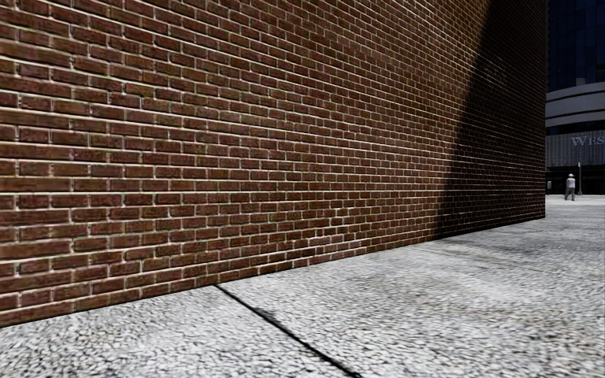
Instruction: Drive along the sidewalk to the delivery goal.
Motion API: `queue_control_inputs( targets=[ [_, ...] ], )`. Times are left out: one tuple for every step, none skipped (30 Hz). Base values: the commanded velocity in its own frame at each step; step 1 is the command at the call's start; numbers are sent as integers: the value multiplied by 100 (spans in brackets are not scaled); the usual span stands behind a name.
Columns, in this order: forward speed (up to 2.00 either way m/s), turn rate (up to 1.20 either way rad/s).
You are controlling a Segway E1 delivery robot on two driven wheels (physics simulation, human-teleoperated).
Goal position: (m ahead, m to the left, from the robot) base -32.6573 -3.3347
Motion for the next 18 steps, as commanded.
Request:
queue_control_inputs(
  targets=[
    [0,0],
    [0,0],
    [0,0],
    [0,0],
    [0,0],
    [0,0],
    [0,0],
    [0,0],
    [0,0],
    [0,0],
    [0,0],
    [0,0],
    [0,0],
    [0,0],
    [0,0],
    [0,0],
    [0,0],
    [0,0]
  ],
)
